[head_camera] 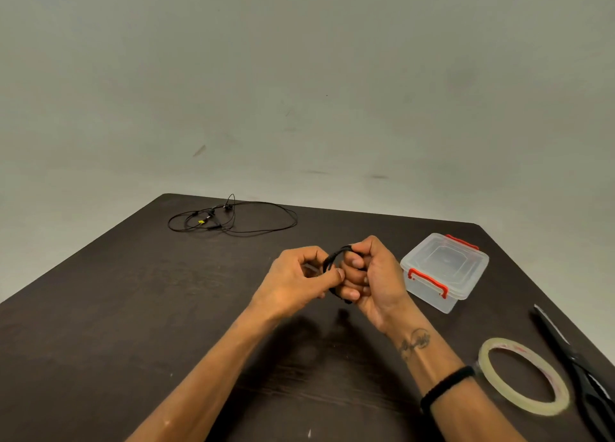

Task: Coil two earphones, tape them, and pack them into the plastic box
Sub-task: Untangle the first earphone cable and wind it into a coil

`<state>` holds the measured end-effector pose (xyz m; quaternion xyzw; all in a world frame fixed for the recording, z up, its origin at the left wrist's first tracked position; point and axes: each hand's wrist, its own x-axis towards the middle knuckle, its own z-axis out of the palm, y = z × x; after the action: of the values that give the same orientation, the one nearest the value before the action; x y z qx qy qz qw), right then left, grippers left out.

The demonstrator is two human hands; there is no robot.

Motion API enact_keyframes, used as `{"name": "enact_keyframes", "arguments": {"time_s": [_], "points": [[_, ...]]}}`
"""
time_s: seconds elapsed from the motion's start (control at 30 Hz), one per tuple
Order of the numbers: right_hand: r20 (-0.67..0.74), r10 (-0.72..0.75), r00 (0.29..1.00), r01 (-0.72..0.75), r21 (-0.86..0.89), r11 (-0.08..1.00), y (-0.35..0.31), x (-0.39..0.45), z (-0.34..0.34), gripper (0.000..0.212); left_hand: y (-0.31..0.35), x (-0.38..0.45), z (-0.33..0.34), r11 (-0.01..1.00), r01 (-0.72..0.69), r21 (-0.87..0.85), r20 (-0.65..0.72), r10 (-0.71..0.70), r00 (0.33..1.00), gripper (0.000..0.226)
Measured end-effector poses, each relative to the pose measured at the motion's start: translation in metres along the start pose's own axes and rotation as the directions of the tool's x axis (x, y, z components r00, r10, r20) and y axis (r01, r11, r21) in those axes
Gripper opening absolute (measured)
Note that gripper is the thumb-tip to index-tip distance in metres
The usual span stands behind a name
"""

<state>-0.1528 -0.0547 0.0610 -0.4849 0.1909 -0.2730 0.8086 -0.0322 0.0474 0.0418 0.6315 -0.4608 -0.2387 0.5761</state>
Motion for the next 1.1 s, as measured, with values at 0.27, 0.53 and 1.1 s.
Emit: {"name": "enact_keyframes", "arguments": {"time_s": [0.27, 0.53, 1.1], "points": [[-0.032, -0.206, 0.978, 0.190, -0.264, 0.946, 0.004, -0.002, 0.005, 0.049, 0.008, -0.008, -0.003, 0.960, -0.102, 0.260, -0.186, 0.153, 0.970, 0.022], [-0.019, -0.402, 0.915, 0.338, -0.506, 0.793, 0.017, -0.003, 0.008, 0.038, 0.008, -0.012, 0.004, 0.924, -0.028, 0.382, -0.262, 0.137, 0.955, 0.006], [-0.150, -0.219, 0.964, 0.167, -0.299, 0.940, 0.013, 0.001, 0.006, 0.040, 0.012, -0.006, 0.007, 0.915, 0.149, -0.376, -0.126, -0.210, 0.970, 0.015]]}}
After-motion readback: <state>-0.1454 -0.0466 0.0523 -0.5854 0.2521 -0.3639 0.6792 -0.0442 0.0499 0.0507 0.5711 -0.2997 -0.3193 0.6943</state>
